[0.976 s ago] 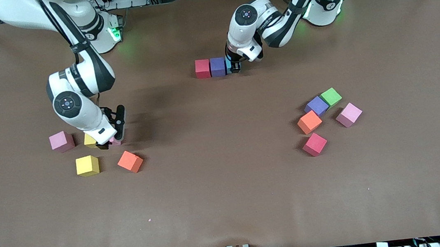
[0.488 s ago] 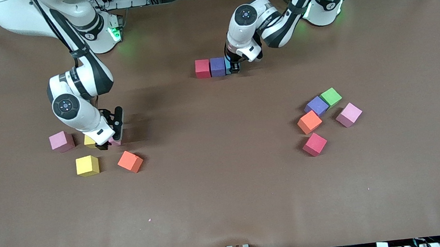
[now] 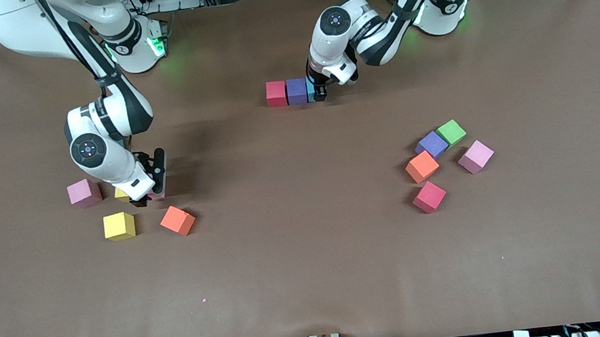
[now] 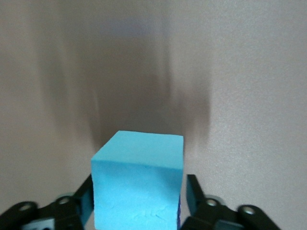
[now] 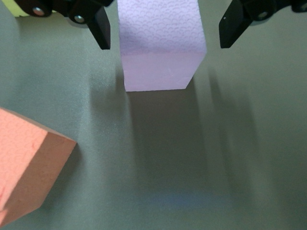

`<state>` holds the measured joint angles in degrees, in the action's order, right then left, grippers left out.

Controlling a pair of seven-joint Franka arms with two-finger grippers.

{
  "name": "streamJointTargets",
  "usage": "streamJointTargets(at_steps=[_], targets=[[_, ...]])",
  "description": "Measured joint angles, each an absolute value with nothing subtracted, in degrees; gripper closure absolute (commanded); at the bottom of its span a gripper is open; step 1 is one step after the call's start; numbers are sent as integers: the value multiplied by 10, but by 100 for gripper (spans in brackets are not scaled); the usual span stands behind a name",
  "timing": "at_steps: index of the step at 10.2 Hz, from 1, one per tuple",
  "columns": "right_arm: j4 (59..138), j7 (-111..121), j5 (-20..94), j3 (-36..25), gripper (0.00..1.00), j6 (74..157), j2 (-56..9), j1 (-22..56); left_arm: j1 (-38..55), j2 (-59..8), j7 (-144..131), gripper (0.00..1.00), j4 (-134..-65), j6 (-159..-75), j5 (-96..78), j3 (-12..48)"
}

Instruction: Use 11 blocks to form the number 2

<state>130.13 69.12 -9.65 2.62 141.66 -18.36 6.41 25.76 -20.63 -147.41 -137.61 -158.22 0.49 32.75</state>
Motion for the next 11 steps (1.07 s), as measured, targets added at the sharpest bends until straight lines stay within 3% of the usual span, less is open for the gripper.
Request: streamJointTargets(at_steps=[3,4,5,6,11], targets=[[1302,693,-97,26,0,1421,-189,63,257,-206,-1474,0,-1371,-1581,5,327],[1302,694,-98,26,45,1421,-190,63,257,-204,-1474,0,-1370,-1577,5,327],[1302,696,-99,26,77,1422,-191,63,257,-198,-1474,0,-1368,-1571,5,327],[1302,698,-99,26,91,1422,-193,63,257,-190,-1474,0,-1366,-1563,5,328],[1297,702,-100,33,91,1420,-192,64,239,-147,-1437,0,-1319,-1482,5,326]])
